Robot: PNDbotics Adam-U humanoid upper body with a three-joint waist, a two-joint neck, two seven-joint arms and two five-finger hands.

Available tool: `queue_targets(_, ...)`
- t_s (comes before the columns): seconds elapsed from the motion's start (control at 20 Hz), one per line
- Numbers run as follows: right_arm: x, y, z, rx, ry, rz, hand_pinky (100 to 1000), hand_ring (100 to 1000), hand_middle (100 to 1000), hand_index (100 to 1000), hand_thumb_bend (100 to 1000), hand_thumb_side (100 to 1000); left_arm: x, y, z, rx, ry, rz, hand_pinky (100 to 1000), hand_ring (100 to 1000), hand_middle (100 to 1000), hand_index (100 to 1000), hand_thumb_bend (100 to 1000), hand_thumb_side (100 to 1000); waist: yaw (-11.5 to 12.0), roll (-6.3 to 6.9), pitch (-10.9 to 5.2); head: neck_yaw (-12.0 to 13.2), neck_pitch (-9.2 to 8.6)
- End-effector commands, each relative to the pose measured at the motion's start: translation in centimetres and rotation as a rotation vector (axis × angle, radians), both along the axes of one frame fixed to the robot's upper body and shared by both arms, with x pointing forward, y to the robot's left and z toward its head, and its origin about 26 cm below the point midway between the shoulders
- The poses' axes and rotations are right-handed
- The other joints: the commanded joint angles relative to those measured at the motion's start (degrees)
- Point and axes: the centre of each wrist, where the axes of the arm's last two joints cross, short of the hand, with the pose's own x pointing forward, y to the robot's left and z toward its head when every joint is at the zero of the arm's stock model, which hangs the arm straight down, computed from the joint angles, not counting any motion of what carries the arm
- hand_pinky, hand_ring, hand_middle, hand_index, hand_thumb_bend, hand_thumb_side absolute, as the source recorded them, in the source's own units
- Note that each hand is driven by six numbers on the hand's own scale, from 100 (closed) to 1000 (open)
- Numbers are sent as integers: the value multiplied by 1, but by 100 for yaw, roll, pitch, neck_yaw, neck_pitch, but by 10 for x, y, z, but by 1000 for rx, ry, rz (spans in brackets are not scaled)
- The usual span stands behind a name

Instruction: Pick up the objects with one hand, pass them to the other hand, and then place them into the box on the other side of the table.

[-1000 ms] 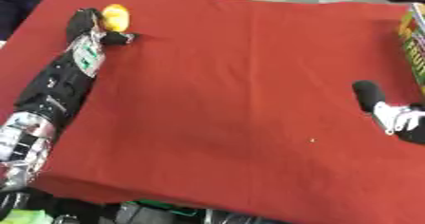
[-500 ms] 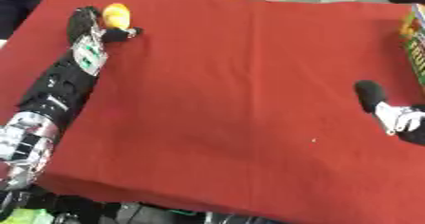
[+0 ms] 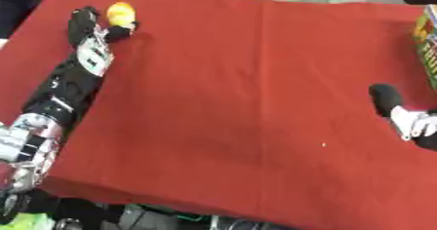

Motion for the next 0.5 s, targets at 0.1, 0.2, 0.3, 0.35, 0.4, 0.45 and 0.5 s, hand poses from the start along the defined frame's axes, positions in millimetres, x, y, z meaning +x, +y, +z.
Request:
queue_targets(0.1,-2,0,5,3,-21,5,828,806,819,936,302,493,0,8,11,-11,-37,25,659,555,539,698,429,361,-10,-47,2,30,-13)
queue_targets(0.2,-1,0,5,2,-19,3,828,805,818,936,299,494,0,7,9,-27,-36,17,649,528,512,670,350,308,-12,-40,5,39,-13)
queue_targets(0.3,-1,0,4,3,-17,2,827,805,818,936,300,495,0,7,9,-48,-32,-3,642,512,485,641,301,239,-11,-32,5,41,-13)
queue_targets(0.35,-1,0,4,3,-16,1,827,805,818,936,300,495,0,8,9,-57,-29,-14,641,511,484,639,298,234,-10,-30,5,41,-13)
queue_targets(0.4,-1,0,4,3,-15,1,827,805,818,936,298,497,0,8,10,-64,-26,-27,639,499,466,621,268,186,-8,-28,3,43,-13)
queue_targets(0.45,-1,0,4,2,-15,1,827,805,818,936,300,497,0,8,11,-71,-24,-42,637,496,463,617,260,178,-6,-26,1,43,-13)
queue_targets(0.5,-1,-1,3,1,-13,-1,826,804,818,936,301,498,0,8,12,-75,-23,-58,636,492,458,612,254,175,-1,-24,-2,43,-13)
